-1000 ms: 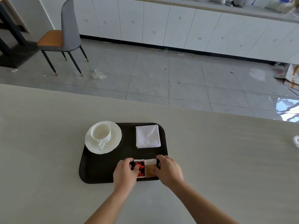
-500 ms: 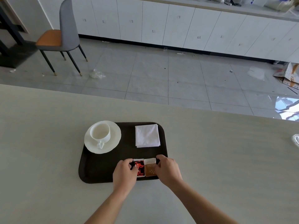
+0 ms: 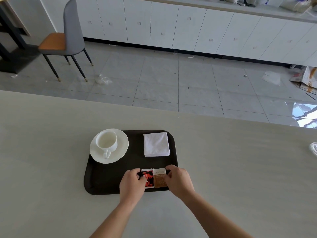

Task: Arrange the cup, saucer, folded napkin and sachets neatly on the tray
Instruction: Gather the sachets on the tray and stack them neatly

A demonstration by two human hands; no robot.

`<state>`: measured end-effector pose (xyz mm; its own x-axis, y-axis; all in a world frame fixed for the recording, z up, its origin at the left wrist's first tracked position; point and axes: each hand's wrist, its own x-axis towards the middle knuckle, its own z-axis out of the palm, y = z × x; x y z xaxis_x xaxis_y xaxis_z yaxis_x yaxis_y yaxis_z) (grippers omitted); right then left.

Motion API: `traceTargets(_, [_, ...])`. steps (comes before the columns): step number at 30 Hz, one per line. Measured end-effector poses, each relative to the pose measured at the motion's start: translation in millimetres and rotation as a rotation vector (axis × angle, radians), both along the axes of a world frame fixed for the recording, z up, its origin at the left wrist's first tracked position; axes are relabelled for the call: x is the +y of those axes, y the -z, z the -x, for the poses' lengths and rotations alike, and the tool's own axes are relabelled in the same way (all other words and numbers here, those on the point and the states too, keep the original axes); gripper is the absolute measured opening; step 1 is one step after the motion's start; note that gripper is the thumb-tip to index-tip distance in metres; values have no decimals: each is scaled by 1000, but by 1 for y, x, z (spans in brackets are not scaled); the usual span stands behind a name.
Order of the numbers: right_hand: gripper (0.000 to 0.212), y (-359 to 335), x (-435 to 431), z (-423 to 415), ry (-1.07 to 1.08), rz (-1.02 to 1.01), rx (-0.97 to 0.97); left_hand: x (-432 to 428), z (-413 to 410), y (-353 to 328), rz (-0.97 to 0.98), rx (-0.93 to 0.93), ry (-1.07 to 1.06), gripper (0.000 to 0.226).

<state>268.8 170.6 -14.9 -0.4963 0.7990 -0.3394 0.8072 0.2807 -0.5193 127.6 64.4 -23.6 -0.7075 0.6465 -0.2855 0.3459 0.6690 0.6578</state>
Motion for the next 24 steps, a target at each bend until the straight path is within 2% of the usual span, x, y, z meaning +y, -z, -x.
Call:
traceTargets(11, [12, -5, 0, 1, -9, -21, -28, 0, 4, 0, 13, -16, 17, 38])
traceTargets(24, [19, -9, -1, 4, -34, -4, -46, -1, 1, -1, 36, 27, 43, 36])
